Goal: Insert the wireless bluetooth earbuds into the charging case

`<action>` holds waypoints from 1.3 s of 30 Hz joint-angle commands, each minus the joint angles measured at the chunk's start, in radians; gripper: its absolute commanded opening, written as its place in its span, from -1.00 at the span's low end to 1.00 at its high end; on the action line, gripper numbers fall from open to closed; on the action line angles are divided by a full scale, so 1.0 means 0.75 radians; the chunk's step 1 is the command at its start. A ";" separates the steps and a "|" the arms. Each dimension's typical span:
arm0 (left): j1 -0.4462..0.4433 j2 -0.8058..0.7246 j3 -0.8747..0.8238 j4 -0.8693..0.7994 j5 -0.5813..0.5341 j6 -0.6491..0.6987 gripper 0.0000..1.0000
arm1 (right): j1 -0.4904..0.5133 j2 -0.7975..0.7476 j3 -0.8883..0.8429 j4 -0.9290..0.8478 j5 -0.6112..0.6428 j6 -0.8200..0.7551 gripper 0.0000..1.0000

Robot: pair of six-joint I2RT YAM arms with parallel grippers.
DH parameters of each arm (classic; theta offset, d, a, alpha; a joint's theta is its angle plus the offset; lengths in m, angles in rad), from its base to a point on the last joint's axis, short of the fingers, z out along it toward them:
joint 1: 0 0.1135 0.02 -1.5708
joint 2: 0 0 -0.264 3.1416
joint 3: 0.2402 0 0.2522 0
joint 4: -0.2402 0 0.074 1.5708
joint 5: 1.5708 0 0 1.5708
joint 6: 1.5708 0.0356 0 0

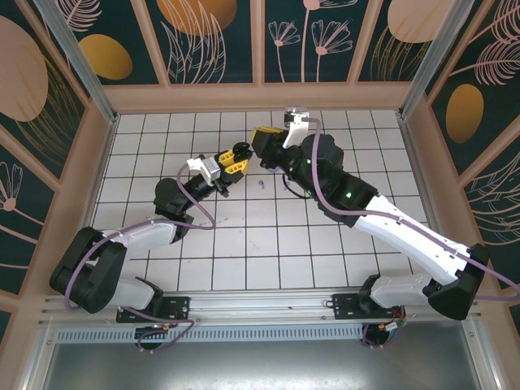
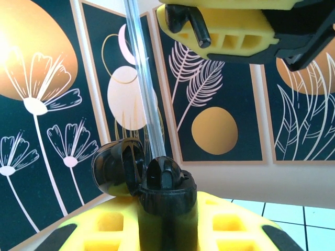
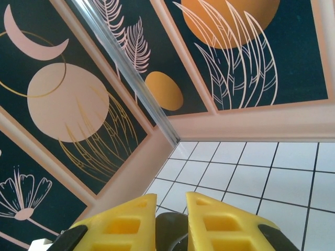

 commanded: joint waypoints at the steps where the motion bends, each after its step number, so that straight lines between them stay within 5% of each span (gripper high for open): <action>1: -0.011 0.006 0.035 0.098 -0.032 0.004 -1.00 | 0.027 0.014 -0.035 0.095 0.139 0.054 -0.63; 8: -0.012 0.008 0.036 0.111 -0.025 -0.010 -1.00 | 0.038 0.043 -0.048 0.081 0.243 0.139 -0.62; 39: -0.014 -0.009 0.032 0.109 -0.018 -0.026 -1.00 | 0.073 0.182 0.017 0.075 0.184 0.159 -0.63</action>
